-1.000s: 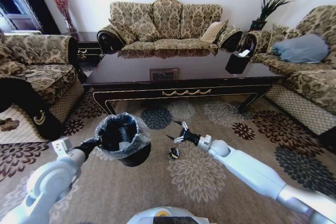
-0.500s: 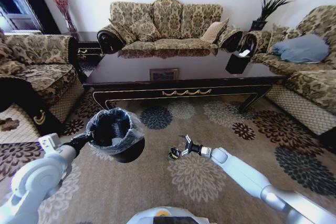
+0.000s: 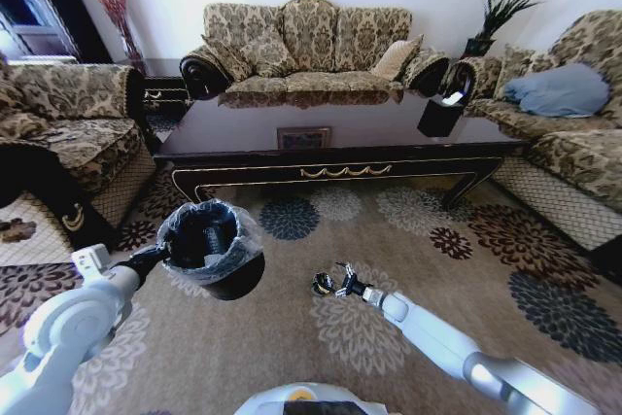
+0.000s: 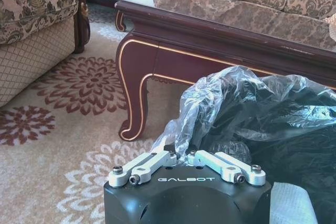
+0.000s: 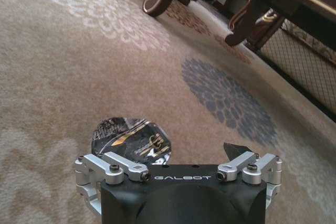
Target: Move to the front of the table and pick up the trash from the floor, then place it into the trash bin.
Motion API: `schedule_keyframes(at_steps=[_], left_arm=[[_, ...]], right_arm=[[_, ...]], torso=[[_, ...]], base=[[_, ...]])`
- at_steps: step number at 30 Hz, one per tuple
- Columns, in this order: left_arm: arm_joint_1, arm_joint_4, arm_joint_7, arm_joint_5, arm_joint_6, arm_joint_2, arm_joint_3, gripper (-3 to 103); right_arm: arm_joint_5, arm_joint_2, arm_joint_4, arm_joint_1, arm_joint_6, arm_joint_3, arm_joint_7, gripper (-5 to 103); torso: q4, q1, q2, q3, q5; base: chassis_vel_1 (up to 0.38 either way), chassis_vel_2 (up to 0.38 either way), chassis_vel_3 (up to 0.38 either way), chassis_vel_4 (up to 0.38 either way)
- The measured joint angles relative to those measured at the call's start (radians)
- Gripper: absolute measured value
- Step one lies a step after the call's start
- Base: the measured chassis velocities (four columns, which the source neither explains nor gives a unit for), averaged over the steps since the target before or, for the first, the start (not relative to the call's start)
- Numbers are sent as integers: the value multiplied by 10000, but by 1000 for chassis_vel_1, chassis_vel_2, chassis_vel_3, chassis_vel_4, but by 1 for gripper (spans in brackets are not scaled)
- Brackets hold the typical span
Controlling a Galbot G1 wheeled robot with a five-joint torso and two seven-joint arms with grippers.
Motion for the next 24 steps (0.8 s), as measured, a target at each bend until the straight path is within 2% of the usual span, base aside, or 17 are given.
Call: schedule_keyframes(at_steps=[4,11,19,21,23,24], left_arm=[[1,0,3,-31,0,66,-4,3],[51,-21,5,-27,0,57,-3,3],[107,-63,5,1,1,21,14,3],[117,-79,6,1,1,20,14,3],[131,-92,5,11,1,6,14,3],[145,-110,5,16,1,-6,18,3]], right_arm=[[144,216,-121,-116,-114,-213,179,100],[366,396,-167,-232,-90,-523,51,100],[250,499,-399,-261,-56,-524,-9,100],[163,546,-492,-261,-63,-503,7,103],[100,595,-585,-256,-104,-469,62,100],[63,636,-648,-243,-188,-448,177,90]], torso=[[0,0,0,0,1],[0,0,0,0,0],[-1,0,0,0,0],[0,0,0,0,0],[0,0,0,0,0],[0,0,0,0,0]], base=[[0,0,0,0],[0,0,0,0],[0,0,0,0],[0,0,0,0],[0,0,0,0],[0,0,0,0]])
